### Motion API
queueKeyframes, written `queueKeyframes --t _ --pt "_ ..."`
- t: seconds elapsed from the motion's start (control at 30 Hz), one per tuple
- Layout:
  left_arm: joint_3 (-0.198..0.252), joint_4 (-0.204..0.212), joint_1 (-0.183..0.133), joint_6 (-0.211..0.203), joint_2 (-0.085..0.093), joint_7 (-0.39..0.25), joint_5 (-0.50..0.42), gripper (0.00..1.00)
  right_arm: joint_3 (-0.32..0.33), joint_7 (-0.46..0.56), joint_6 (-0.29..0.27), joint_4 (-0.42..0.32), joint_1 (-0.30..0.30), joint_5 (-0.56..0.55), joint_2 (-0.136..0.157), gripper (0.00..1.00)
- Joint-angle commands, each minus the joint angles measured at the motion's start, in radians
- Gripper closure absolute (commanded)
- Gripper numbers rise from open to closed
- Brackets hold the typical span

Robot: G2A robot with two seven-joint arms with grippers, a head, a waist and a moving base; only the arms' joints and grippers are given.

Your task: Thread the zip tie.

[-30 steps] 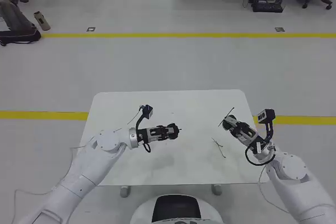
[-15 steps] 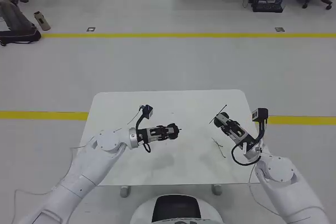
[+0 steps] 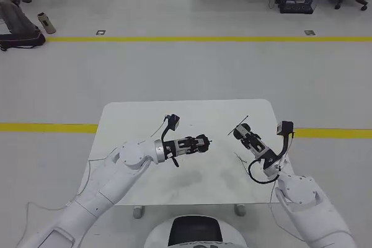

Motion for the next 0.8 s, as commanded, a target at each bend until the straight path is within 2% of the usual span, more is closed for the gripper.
queueKeyframes --t 0.0,0.3,0.5,0.77 --pt "0.01 0.005 -0.01 -0.008 -0.004 0.008 0.008 1.0 0.001 -0.024 0.0 -0.003 -0.004 -0.007 -0.005 1.0" --pt "0.015 -0.002 -0.003 -0.007 -0.006 0.018 0.0 1.0 0.004 -0.03 0.0 -0.004 -0.004 -0.013 -0.006 1.0" --pt "0.02 0.004 0.002 -0.038 -0.016 0.026 -0.076 1.0 -0.028 -0.042 0.0 -0.001 0.001 -0.108 -0.013 1.0" --pt "0.019 0.02 -0.001 -0.059 -0.02 0.021 -0.086 1.0 -0.045 -0.062 0.0 -0.014 0.006 -0.156 -0.021 1.0"
